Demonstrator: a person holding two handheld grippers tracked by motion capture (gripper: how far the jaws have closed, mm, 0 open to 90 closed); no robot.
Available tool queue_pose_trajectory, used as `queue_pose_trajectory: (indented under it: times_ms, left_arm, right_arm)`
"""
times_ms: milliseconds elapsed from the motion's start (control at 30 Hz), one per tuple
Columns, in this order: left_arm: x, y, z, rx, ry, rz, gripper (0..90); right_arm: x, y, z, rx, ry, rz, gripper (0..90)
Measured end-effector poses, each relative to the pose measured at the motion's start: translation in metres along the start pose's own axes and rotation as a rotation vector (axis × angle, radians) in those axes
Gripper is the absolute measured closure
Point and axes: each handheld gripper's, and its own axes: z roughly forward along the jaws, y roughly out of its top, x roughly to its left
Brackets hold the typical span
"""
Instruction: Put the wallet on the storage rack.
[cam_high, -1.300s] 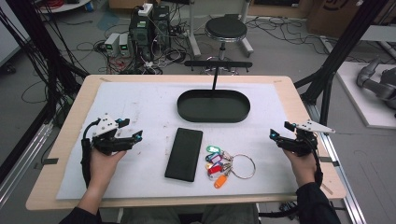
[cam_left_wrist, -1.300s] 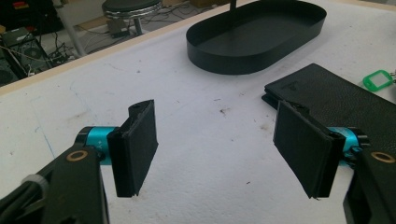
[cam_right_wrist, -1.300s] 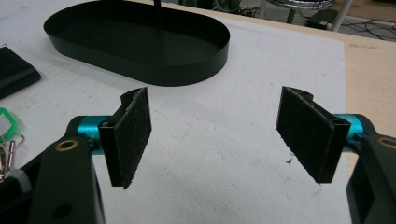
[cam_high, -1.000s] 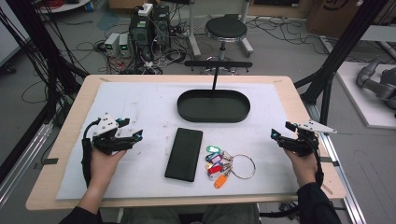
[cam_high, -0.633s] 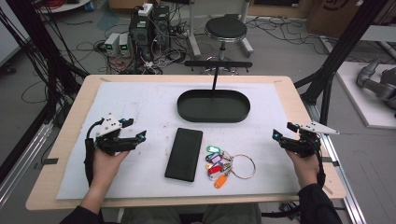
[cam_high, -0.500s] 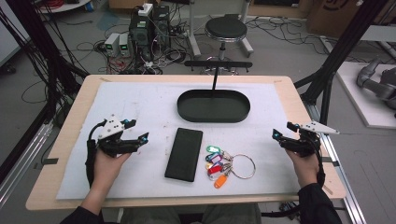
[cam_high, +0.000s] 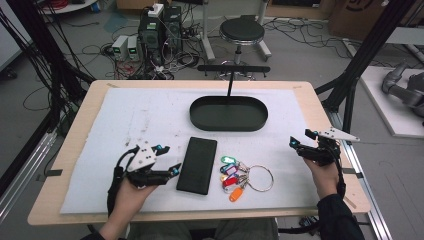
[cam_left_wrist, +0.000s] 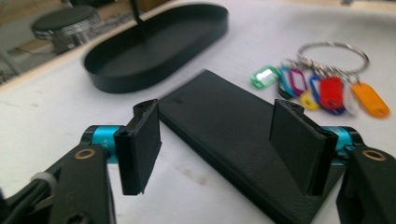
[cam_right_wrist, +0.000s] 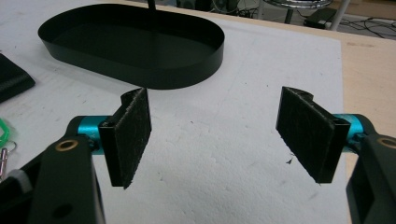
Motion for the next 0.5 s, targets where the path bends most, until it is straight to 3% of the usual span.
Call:
queue_pose_trajectory:
  times_ms: [167,267,500]
  left_arm:
    - [-0.021,-0.001,0.013,0.014,-0.07,0.015,35.1]
    - [-0.033,-0.002,0.02,0.04,-0.09,0.018,35.0]
    - [-0.059,0.0,0.036,0.094,-0.098,0.128,35.1]
  right_arm:
    - [0.0,0.0,-0.001,0.001,0.002,0.002,26.8]
    - [0.0,0.0,0.0,0.002,0.0,0.0,26.8]
    - [0.001,0.0,0.001,0.007,0.0,-0.003,26.8]
